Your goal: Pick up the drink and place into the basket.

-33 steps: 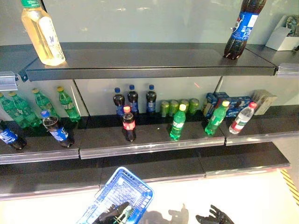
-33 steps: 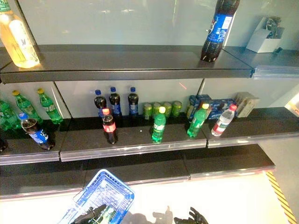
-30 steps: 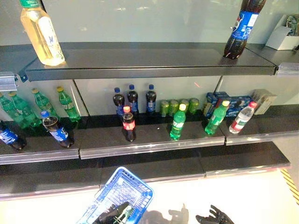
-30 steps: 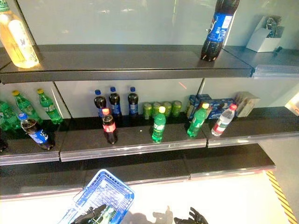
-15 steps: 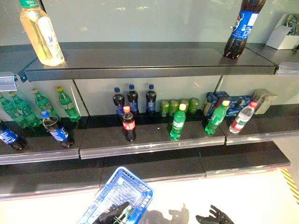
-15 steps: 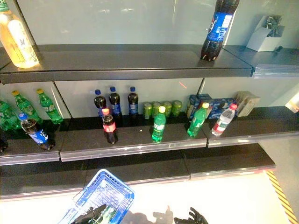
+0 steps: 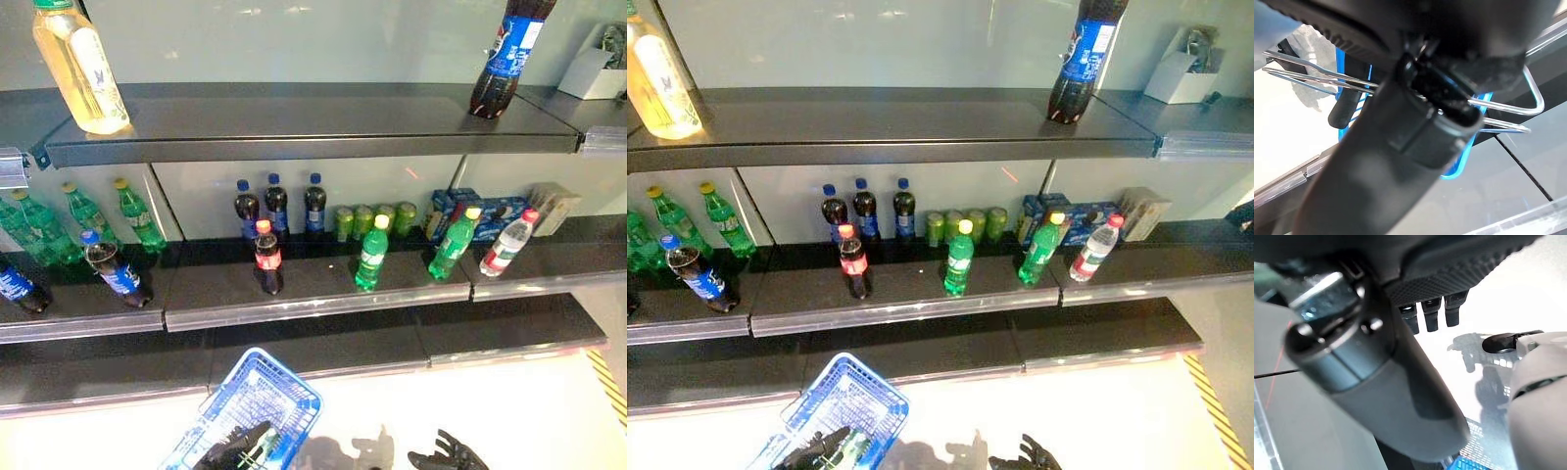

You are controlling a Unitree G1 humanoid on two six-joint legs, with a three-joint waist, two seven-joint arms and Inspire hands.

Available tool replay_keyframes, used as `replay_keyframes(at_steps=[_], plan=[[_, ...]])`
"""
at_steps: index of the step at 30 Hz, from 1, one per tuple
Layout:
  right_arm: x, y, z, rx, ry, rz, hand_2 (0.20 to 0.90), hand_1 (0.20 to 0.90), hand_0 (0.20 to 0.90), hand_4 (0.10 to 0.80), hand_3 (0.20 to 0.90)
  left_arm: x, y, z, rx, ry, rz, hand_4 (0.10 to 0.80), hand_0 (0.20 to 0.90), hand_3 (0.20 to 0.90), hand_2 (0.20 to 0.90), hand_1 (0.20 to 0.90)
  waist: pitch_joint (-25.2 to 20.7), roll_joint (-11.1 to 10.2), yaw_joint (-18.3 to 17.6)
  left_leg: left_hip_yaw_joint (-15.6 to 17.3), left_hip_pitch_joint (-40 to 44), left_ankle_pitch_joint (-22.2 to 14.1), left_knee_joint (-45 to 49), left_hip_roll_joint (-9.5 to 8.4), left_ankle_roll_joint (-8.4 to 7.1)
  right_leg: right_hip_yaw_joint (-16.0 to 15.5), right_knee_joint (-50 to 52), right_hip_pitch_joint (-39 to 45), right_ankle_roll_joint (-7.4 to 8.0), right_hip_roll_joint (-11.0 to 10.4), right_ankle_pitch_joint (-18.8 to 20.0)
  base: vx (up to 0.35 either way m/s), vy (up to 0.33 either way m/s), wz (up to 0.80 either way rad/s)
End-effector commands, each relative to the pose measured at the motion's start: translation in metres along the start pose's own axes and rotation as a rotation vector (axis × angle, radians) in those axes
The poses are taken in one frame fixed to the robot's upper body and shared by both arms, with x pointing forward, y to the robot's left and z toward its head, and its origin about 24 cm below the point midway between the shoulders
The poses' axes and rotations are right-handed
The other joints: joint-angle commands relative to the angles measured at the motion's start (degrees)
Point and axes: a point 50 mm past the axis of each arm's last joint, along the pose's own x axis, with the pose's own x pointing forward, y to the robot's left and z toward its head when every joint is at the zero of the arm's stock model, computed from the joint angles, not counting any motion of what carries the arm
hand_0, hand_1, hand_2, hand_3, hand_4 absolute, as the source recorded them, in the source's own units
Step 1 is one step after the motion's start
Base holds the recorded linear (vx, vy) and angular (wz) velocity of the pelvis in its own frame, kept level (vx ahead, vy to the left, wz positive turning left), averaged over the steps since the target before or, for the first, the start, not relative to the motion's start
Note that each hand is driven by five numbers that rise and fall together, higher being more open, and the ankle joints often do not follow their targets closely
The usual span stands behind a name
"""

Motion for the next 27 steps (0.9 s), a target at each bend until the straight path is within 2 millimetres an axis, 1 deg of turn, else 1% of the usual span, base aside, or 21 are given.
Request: replay_keyframes(at_steps=[1, 2, 3, 4, 5, 6, 8, 9, 11, 13, 14, 15, 17, 18, 19, 21, 22, 23, 25, 26, 27], plan=[[0.011, -0.005, 0.053, -0.085, -0.155, 0.004, 0.900, 0.900, 0.900, 0.800, 0.900, 0.018, -0.048, 0.035, 0.075, -0.110, -0.239, 0.100, 0.300, 0.200, 0.300, 0.300, 3.96, 1.63, 1.60, 5.41, -7.71, 3.70, 9.48, -0.38, -1.48, -2.95, 6.66, 3.06, -1.39, 1.53, -7.89, -0.084, -0.017, 0.43], [0.011, -0.006, 0.054, -0.093, -0.157, -0.004, 0.900, 0.900, 0.900, 0.800, 0.900, 0.019, -0.051, 0.035, 0.082, -0.104, -0.248, 0.100, 0.300, 0.200, 0.300, 0.300, 4.43, 1.86, 1.59, 6.12, -8.62, 4.75, 9.83, 0.67, -1.95, -3.41, 7.11, 3.01, -1.46, 1.31, -8.13, -0.055, 0.038, 0.64], [0.010, -0.009, 0.055, -0.080, -0.163, -0.023, 0.900, 0.900, 0.900, 0.800, 0.900, 0.020, -0.055, 0.036, 0.095, -0.096, -0.262, 0.100, 0.300, 0.200, 0.300, 0.300, 4.86, 2.20, 1.23, 8.65, -9.19, 6.79, 8.27, 3.23, -2.73, -4.42, 7.56, 3.03, -1.53, 1.02, -8.53, -0.067, 0.114, 0.78], [0.010, -0.014, 0.057, -0.053, -0.168, -0.047, 0.900, 0.900, 0.900, 0.800, 0.900, 0.021, -0.059, 0.037, 0.111, -0.088, -0.276, 0.100, 0.300, 0.200, 0.300, 0.300, 5.17, 2.72, 0.72, 12.08, -8.87, 9.63, 4.02, 5.78, -3.63, -5.94, 7.71, 3.23, -1.40, 0.82, -8.82, -0.035, 0.156, 0.78], [0.010, -0.016, 0.058, -0.048, -0.169, -0.056, 0.900, 0.900, 0.900, 0.800, 0.900, 0.021, -0.059, 0.037, 0.108, -0.089, -0.279, 0.100, 0.300, 0.200, 0.300, 0.300, 5.39, 3.08, 0.64, 12.88, -8.73, 11.55, 1.59, 6.48, -4.21, -6.35, 7.70, 3.49, -1.34, 0.81, -8.94, 0.009, 0.155, 0.67], [0.010, -0.017, 0.058, -0.051, -0.168, -0.058, 0.900, 0.900, 0.900, 0.800, 0.900, 0.021, -0.059, 0.036, 0.104, -0.093, -0.279, 0.100, 0.300, 0.200, 0.300, 0.300, 5.51, 3.32, 0.77, 12.49, -9.18, 13.02, 0.67, 6.90, -4.62, -6.21, 7.71, 3.67, -1.40, 0.94, -9.09, 0.078, 0.131, 0.59], [0.008, -0.023, 0.055, -0.074, -0.162, -0.059, 0.900, 0.900, 0.900, 0.800, 0.900, 0.021, -0.058, 0.035, 0.074, -0.106, -0.276, 0.100, 0.300, 0.200, 0.300, 0.300, 5.50, 3.75, 1.01, 11.68, -11.56, 15.52, -0.53, 8.59, -5.53, -5.75, 7.82, 4.20, -1.58, 0.74, -9.74, 0.201, 0.224, 0.56], [0.006, -0.027, 0.052, -0.088, -0.158, -0.061, 0.900, 0.900, 0.900, 0.800, 0.900, 0.021, -0.057, 0.033, 0.061, -0.105, -0.280, 0.100, 0.300, 0.200, 0.300, 0.300, 5.21, 3.64, 0.95, 11.96, -12.41, 15.11, -0.54, 9.29, -6.27, -5.53, 8.00, 5.14, -1.31, -0.02, -10.90, 0.239, 0.243, 0.49], [0.005, -0.031, 0.051, -0.094, -0.159, -0.068, 0.900, 0.900, 0.900, 0.800, 0.900, 0.021, -0.057, 0.031, 0.050, -0.097, -0.282, 0.100, 0.300, 0.200, 0.300, 0.300, 4.77, 3.71, 1.07, 12.13, -12.88, 14.90, -0.54, 9.52, -6.38, -5.79, 8.18, 5.91, -1.12, -0.71, -11.66, 0.210, 0.283, 0.33], [0.004, -0.035, 0.051, -0.091, -0.164, -0.088, 0.900, 0.900, 0.900, 0.800, 0.900, 0.019, -0.051, 0.024, 0.039, -0.082, -0.270, 0.100, 0.300, 0.200, 0.300, 0.300, 4.05, 3.83, 1.59, 12.19, -12.51, 13.22, -0.54, 9.36, -6.08, -6.20, 8.57, 6.96, -0.60, -2.04, -12.49, 0.237, 0.438, 0.13], [0.004, -0.034, 0.051, -0.091, -0.165, -0.088, 0.900, 0.900, 0.900, 0.800, 0.900, 0.018, -0.047, 0.021, 0.033, -0.079, -0.258, 0.100, 0.300, 0.200, 0.300, 0.300, 3.68, 3.74, 2.01, 12.30, -12.15, 12.33, -0.54, 8.90, -5.07, -6.65, 8.45, 7.35, -0.10, -2.85, -11.95, 0.245, 0.464, 0.03], [0.005, -0.033, 0.050, -0.090, -0.163, -0.084, 0.900, 0.900, 0.900, 0.800, 0.900, 0.017, -0.044, 0.021, 0.031, -0.079, -0.250, 0.100, 0.300, 0.200, 0.300, 0.300, 3.33, 3.32, 2.26, 12.04, -11.55, 11.20, -0.54, 8.32, -4.61, -6.72, 8.51, 7.83, 0.61, -3.69, -12.03, 0.231, 0.416, 0.02], [0.005, -0.029, 0.048, -0.090, -0.154, -0.078, 0.900, 0.900, 0.900, 0.800, 0.900, 0.016, -0.042, 0.024, 0.029, -0.086, -0.240, 0.100, 0.300, 0.200, 0.300, 0.300, 2.76, 2.33, 2.75, 11.98, -10.89, 9.87, -0.54, 7.26, -3.82, -6.91, 8.34, 8.81, 2.10, -5.09, -11.66, 0.193, 0.288, -0.04], [0.005, -0.028, 0.046, -0.090, -0.153, -0.075, 0.900, 0.900, 0.900, 0.800, 0.900, 0.016, -0.042, 0.026, 0.028, -0.090, -0.238, 0.100, 0.300, 0.200, 0.300, 0.300, 2.64, 1.96, 2.94, 11.96, -10.83, 9.62, -0.52, 6.88, -3.53, -6.92, 8.18, 9.14, 2.56, -5.53, -11.44, 0.197, 0.334, -0.15], [0.004, -0.026, 0.042, -0.090, -0.144, -0.072, 0.900, 0.900, 0.900, 0.800, 0.900, 0.016, -0.042, 0.034, 0.028, -0.100, -0.239, 0.100, 0.300, 0.200, 0.300, 0.300, 2.31, 0.88, 3.62, 11.72, -11.26, 8.70, 0.43, 5.82, -2.62, -7.10, 8.06, 10.07, 3.91, -6.90, -10.94, 0.164, 0.302, -0.11], [0.004, -0.024, 0.039, -0.076, -0.141, -0.073, 0.900, 0.900, 0.900, 0.800, 0.900, 0.017, -0.043, 0.039, 0.039, -0.103, -0.240, 0.100, 0.300, 0.200, 0.300, 0.300, 2.03, 0.01, 4.12, 10.93, -11.17, 7.94, 0.51, 4.66, -1.72, -7.06, 8.52, 9.94, 5.03, -7.94, -10.29, 0.134, 0.275, -0.01], [0.004, -0.023, 0.039, -0.063, -0.142, -0.076, 0.900, 0.900, 0.900, 0.800, 0.900, 0.016, -0.044, 0.042, 0.047, -0.104, -0.241, 0.100, 0.300, 0.200, 0.300, 0.300, 1.89, -0.51, 4.37, 10.42, -11.00, 7.28, 0.41, 3.61, -1.00, -6.79, 9.47, 9.50, 5.61, -8.84, -9.43, 0.124, 0.346, 0.05], [0.005, -0.021, 0.040, -0.053, -0.148, -0.077, 0.900, 0.900, 0.900, 0.800, 0.900, 0.017, -0.044, 0.047, 0.057, -0.110, -0.237, 0.100, 0.300, 0.200, 0.300, 0.300, 1.79, -1.31, 4.56, 9.59, -10.82, 6.27, 0.29, 1.77, 0.15, -5.85, 11.99, 8.18, 6.51, -10.83, -6.39, 0.117, 0.369, 0.09], [0.005, -0.019, 0.042, -0.047, -0.156, -0.070, 0.900, 0.900, 0.900, 0.800, 0.900, 0.017, -0.045, 0.052, 0.056, -0.123, -0.230, 0.100, 0.300, 0.200, 0.300, 0.300, 1.65, -1.85, 4.67, 8.81, -10.74, 5.38, 0.12, 0.28, 1.22, -4.89, 14.99, 6.48, 7.21, -12.62, -3.30, 0.081, 0.288, 0.01], [0.006, -0.019, 0.044, -0.044, -0.164, -0.061, 0.900, 0.900, 0.900, 0.800, 0.900, 0.017, -0.046, 0.058, 0.058, -0.133, -0.224, 0.100, 0.300, 0.200, 0.300, 0.300, 1.68, -1.77, 4.52, 8.04, -10.22, 4.47, -0.13, -0.71, 2.12, -3.83, 19.06, 4.16, 7.48, -14.17, -0.49, 0.063, 0.220, -0.11], [0.006, -0.018, 0.045, -0.045, -0.167, -0.056, 0.900, 0.900, 0.900, 0.800, 0.900, 0.017, -0.047, 0.060, 0.056, -0.139, -0.220, 0.100, 0.300, 0.200, 0.300, 0.300, 1.54, -1.54, 4.44, 7.75, -10.00, 4.10, -0.36, -1.00, 2.54, -3.28, 20.70, 2.66, 7.45, -14.42, 0.59, 0.064, 0.210, -0.14]])
